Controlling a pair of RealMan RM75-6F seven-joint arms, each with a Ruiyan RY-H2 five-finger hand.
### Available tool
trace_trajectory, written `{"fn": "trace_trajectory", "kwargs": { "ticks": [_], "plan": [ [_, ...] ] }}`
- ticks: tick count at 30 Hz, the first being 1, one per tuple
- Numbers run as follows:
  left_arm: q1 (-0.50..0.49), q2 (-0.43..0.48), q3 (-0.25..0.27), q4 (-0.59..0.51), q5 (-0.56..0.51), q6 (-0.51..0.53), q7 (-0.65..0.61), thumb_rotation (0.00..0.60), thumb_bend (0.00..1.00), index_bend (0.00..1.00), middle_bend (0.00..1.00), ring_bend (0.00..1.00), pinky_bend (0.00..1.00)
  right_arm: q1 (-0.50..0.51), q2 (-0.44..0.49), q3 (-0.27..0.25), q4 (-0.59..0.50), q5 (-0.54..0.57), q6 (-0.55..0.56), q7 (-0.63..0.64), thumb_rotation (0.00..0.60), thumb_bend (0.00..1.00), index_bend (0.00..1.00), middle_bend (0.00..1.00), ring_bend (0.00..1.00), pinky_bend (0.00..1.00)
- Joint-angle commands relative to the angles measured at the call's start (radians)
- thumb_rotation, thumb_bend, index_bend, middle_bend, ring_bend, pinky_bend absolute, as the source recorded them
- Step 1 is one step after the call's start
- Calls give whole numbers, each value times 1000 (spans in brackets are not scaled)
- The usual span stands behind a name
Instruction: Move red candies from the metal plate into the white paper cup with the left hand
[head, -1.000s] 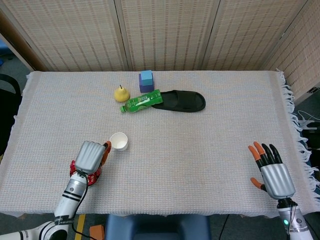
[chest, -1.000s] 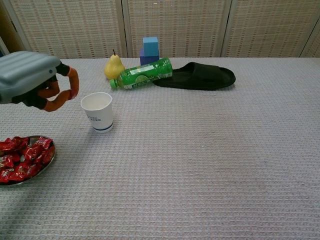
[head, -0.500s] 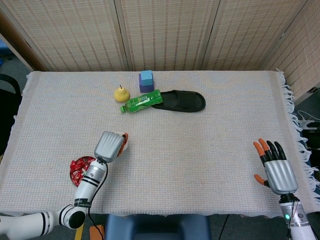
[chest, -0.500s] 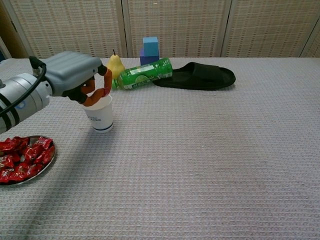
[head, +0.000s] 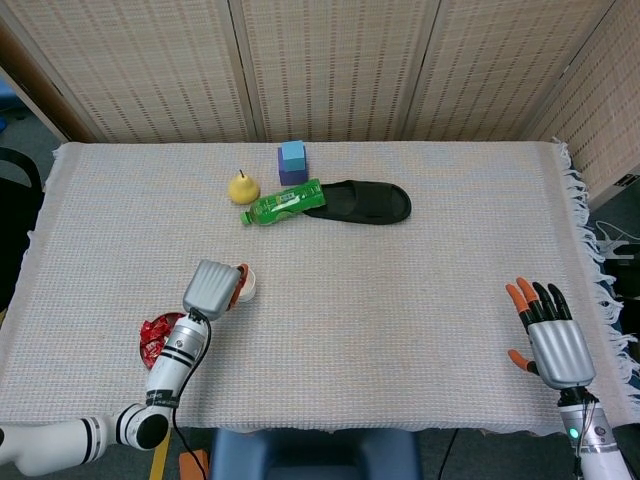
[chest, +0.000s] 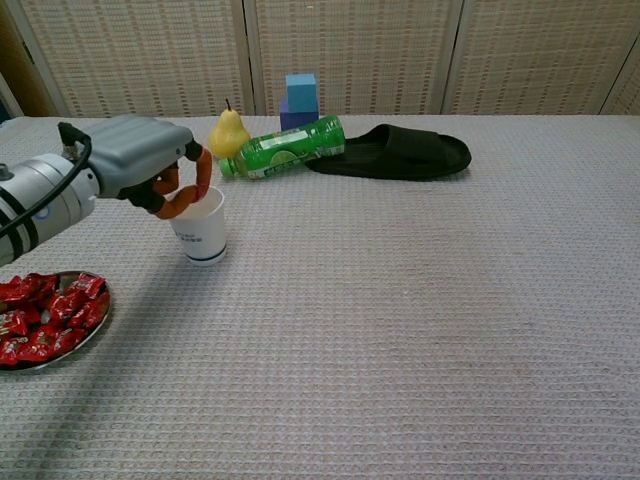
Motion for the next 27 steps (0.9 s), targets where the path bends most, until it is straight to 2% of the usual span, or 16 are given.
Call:
{"fn": "trace_trajectory", "kwargs": {
  "ticks": [1,6,11,15,21,27],
  "plan": [
    [-3,0,4,-2,-1,7,-5,600,513,406,1000,1000,1000,1,1,-1,-1,1,-1,0,600,59,0,0,0,0],
    [-5,4,13,-8,-2,20,-12,600,468,340,1000,1000,1000,-1,2,-2,-2,-2,3,2,600,60,0,0,0,0],
    [7,29,34,-48,31,50,-29,600,452,332,1000,1000,1000,0,2,-7,0,-20,13,10,600,60,0,0,0,0],
    [51,85,88,-131,108,108,-51,600,436,328,1000,1000,1000,-1,4,-18,8,-59,30,43,600,59,0,0,0,0],
    [161,213,211,-281,178,153,-165,600,413,265,1000,1000,1000,-4,12,-41,9,-107,46,66,600,59,0,0,0,0],
    [215,243,265,-283,188,164,-215,600,398,246,1000,1000,1000,-6,9,-54,6,-132,52,60,600,59,0,0,0,0]
  ]
}}
